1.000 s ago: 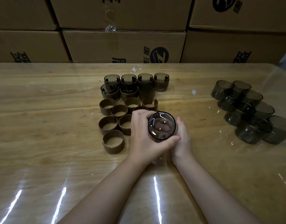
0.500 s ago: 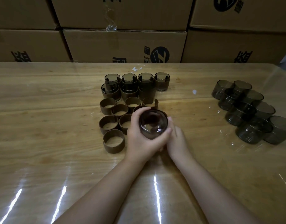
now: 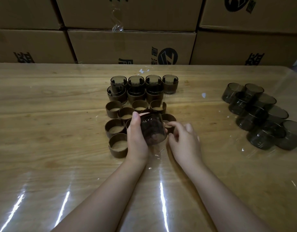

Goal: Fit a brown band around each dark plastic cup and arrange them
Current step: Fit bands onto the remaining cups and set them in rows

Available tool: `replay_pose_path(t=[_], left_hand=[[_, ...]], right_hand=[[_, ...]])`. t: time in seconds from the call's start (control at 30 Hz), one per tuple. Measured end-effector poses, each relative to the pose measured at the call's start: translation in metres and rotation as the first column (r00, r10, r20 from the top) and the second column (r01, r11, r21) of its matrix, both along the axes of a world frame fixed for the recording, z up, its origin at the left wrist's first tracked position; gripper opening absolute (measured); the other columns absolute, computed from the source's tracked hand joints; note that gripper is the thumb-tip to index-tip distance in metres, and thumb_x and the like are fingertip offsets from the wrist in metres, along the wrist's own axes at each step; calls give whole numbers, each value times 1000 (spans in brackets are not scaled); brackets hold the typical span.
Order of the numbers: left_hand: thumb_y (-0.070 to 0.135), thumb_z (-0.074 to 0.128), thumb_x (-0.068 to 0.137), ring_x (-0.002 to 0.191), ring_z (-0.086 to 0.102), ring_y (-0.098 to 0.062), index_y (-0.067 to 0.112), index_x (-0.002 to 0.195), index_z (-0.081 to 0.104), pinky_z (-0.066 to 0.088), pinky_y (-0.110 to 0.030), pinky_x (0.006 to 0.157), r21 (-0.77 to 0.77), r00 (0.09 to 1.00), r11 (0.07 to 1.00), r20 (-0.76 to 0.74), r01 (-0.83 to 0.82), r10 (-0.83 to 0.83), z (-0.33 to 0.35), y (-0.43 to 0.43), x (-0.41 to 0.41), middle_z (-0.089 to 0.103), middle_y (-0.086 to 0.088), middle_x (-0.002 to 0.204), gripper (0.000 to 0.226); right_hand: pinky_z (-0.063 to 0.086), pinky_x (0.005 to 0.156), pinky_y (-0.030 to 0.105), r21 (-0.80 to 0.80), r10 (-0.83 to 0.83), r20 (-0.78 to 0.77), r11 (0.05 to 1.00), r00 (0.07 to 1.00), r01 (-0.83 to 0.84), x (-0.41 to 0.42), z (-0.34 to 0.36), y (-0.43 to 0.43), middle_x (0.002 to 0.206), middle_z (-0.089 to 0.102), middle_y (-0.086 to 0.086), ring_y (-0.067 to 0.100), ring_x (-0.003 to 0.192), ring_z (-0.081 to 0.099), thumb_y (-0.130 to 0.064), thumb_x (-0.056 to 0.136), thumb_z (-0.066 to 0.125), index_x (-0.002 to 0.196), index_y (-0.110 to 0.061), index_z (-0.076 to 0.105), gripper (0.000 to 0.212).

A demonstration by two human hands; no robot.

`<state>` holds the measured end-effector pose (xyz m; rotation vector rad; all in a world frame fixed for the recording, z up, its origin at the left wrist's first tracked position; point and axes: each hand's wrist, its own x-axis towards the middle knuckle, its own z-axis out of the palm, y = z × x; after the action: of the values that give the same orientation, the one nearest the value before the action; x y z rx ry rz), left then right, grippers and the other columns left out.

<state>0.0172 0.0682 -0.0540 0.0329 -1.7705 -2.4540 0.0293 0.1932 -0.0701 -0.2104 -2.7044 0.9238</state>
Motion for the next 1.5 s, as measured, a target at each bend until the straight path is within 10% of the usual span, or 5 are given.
replay_pose_path(t=[0.37, 0.5, 0.97, 1.2, 1.5], left_hand=[[62, 33, 88, 87, 67, -37, 6, 94, 71, 55, -38, 69, 11, 986, 986, -10, 166, -166, -2, 1, -2, 70, -22, 90, 68], [65, 38, 83, 90, 67, -40, 5, 104, 67, 51, -31, 58, 12, 988, 989, 39, 147, -148, -1, 4, -3, 70, -24, 97, 70], [44, 44, 98, 98, 60, -10, 28, 107, 53, 53, -40, 89, -390, 994, 915, 65, 102, -83, -1, 11, -5, 61, 5, 102, 20], [58, 33, 92, 100, 52, 1, 27, 122, 48, 44, -21, 85, -463, 993, 880, 18, 108, -113, 0, 13, -4, 54, 15, 106, 46], [80, 31, 64, 118, 51, -16, 29, 138, 38, 47, -44, 98, -666, 976, 732, -24, 144, -214, 2, 14, 6, 48, 9, 125, 90]], right_hand=[[48, 85, 16, -264, 21, -389, 955, 921, -133, 1, 3, -2, 138, 33, -3, -4, 109, 52, -12, 94, 58, 97, -14, 58, 3], [41, 68, 6, -468, -10, -381, 865, 925, -184, 2, 6, -2, 94, 54, -23, -16, 81, 51, -30, 96, 42, 95, -33, 49, 7], [21, 37, 16, -982, 117, -164, -109, 980, -151, -2, 25, 12, 65, 41, -3, 7, 48, 27, -66, 80, 46, 88, -14, 52, 54], [25, 31, 14, -965, 106, -63, 248, 992, -88, 0, 21, 8, 66, 54, -2, 5, 41, 41, -71, 78, 40, 81, -13, 57, 61], [52, 91, 35, -871, 30, -57, 488, 998, -64, 2, 17, -1, 116, 64, 13, 21, 108, 63, -75, 68, 47, 109, -12, 61, 76]])
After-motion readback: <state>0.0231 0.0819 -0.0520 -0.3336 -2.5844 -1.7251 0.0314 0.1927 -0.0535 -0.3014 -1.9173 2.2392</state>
